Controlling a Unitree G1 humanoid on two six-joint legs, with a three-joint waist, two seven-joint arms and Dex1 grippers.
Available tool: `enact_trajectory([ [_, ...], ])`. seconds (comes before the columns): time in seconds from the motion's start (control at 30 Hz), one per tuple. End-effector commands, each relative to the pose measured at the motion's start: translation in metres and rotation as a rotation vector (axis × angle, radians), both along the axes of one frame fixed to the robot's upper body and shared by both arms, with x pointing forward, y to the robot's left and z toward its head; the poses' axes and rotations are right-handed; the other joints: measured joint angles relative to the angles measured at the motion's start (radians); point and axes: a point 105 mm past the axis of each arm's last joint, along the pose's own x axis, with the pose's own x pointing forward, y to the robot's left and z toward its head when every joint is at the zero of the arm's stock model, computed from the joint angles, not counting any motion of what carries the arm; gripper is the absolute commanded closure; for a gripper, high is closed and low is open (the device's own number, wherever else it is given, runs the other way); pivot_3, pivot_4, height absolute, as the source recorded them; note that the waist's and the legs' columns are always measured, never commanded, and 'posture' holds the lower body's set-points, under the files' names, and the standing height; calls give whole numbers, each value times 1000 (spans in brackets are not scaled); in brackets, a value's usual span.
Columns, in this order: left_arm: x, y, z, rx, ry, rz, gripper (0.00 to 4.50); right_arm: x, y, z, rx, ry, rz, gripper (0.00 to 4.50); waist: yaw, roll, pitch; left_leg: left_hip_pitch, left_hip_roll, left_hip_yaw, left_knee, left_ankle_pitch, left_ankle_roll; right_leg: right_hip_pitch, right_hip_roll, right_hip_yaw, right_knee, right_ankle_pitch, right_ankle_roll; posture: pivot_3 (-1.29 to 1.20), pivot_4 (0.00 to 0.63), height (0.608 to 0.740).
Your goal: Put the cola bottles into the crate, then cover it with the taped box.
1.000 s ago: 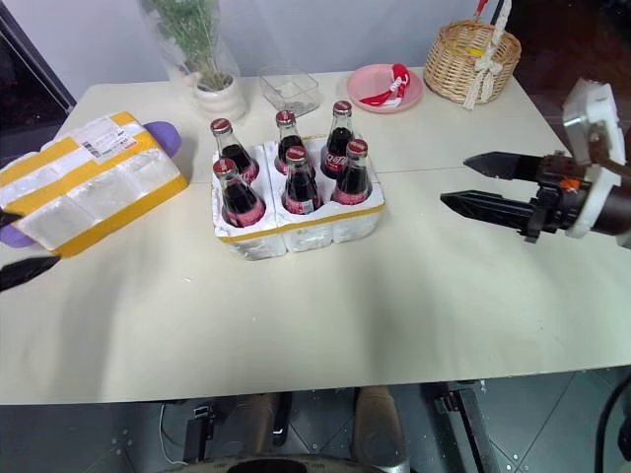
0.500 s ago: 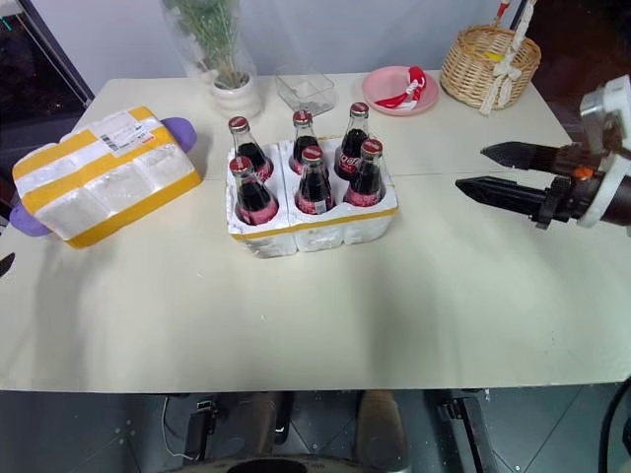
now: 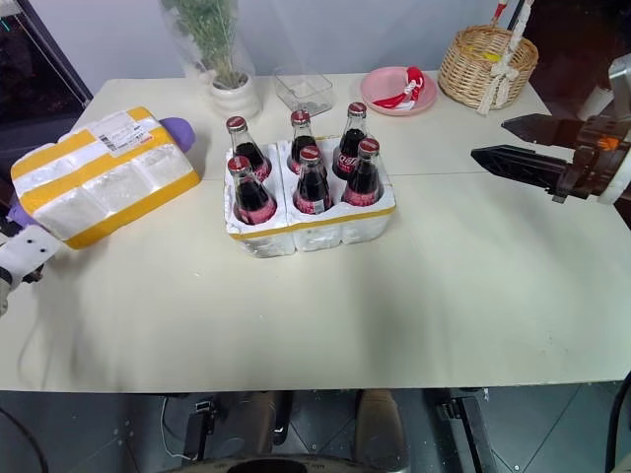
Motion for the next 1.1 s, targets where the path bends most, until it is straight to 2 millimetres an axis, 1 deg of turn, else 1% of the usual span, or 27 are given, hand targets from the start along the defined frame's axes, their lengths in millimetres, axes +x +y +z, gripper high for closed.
enact_trajectory([
  [0.03, 16, -5, 13, 46, -58, -6, 0, -7, 1, 11, 14, -51, 5, 41, 0, 0, 0, 0, 0, 0, 0, 0, 0, 0, 0, 0, 0, 0, 0, 0, 150, 737],
  [0.13, 27, -11, 13, 53, -57, -12, 0, -7, 1, 8, 16, -50, 4, 41, -5, -1, 0, 0, -1, 0, 0, 0, 0, 0, 0, 0, 0, 0, 0, 0, 150, 737],
  [0.27, 30, -11, 9, 59, -28, -7, 0, -7, -6, 11, 19, -64, -24, 41, -16, -1, 0, 0, 0, 0, -1, 0, 0, -1, 0, 0, 1, 0, 0, 0, 150, 737],
  [0.37, 30, -10, 10, 51, -29, -1, 863, -7, -14, 13, 28, -77, -58, 0, -14, -1, 0, 0, 0, 0, -1, 0, 0, -1, 0, 0, 1, 0, 0, 0, 150, 737],
  [0.43, 30, -9, 11, 58, -27, 2, 1865, -8, -17, 15, 40, -88, -74, 0, -10, -1, -1, 0, 0, 0, -1, 0, 0, -1, 0, 0, 1, 0, 0, 0, 150, 737],
  [0.47, 31, -10, 11, 62, -27, 1, 2268, -8, -19, 16, 49, -93, -82, 0, -9, -1, -1, 0, 0, 0, 0, 0, 0, -1, 0, 0, 1, 0, 0, 0, 150, 737],
  [0.5, 32, -10, 12, 64, -27, 0, 2953, -9, -20, 16, 52, -96, -85, 0, -8, -1, -1, 0, 0, 0, 0, 0, 0, -1, 0, 0, 1, 0, 0, 0, 150, 737],
  [0.6, 35, -12, 15, 66, -40, 0, 4196, -11, -22, 13, 42, -97, -91, 0, -3, -2, -1, 0, -1, 0, 0, 0, 0, 0, 0, 0, 1, 0, 1, 0, 150, 737],
  [0.63, 37, -13, 19, 65, -60, 1, 4356, -12, -22, 9, 25, -93, -93, 0, -4, -3, -1, 0, -1, 0, 0, 0, 0, 0, 0, 0, 1, 0, 0, 0, 150, 737],
  [0.73, 43, -17, 31, 54, -107, -17, 4394, -15, -23, 1, -6, -81, -92, 0, -6, -3, -1, 0, -1, 0, 0, 0, 0, 0, 0, 0, 1, 0, 1, 0, 150, 737],
  [0.83, 52, -26, 53, 28, -174, -75, 4394, -19, -24, -7, 2, -35, -73, 0, -7, -3, -2, 0, -1, 0, 0, 0, 0, 0, 0, 0, 1, 0, 1, 0, 150, 737],
  [0.97, 66, -52, 104, 29, -272, -228, 4394, -15, -29, -14, -62, -47, -105, 0, -6, -4, -1, 0, -1, 0, 0, 0, 0, 0, 0, 0, 1, 0, 1, 0, 150, 737],
  [1.0, 68, -62, 117, 28, -282, -275, 4394, -14, -30, -15, -61, -48, -106, 0, -7, -4, -1, 0, -1, 0, 1, 0, 0, 0, 0, 0, 1, 0, 1, 0, 150, 737],
  [1.07, 69, -80, 135, 20, -273, -354, 4394, -14, -31, -18, -58, -46, -105, 0, -7, -4, -1, -1, -1, 0, 0, 0, 0, 0, 0, 0, 1, 0, 1, 0, 150, 737],
  [1.1, 68, -93, 147, 19, -265, -405, 4394, -13, -32, -21, -56, -45, -104, 0, -8, -4, -1, -1, -1, 0, 0, 0, 0, 0, 0, 0, 1, 0, 1, 0, 150, 737],
])
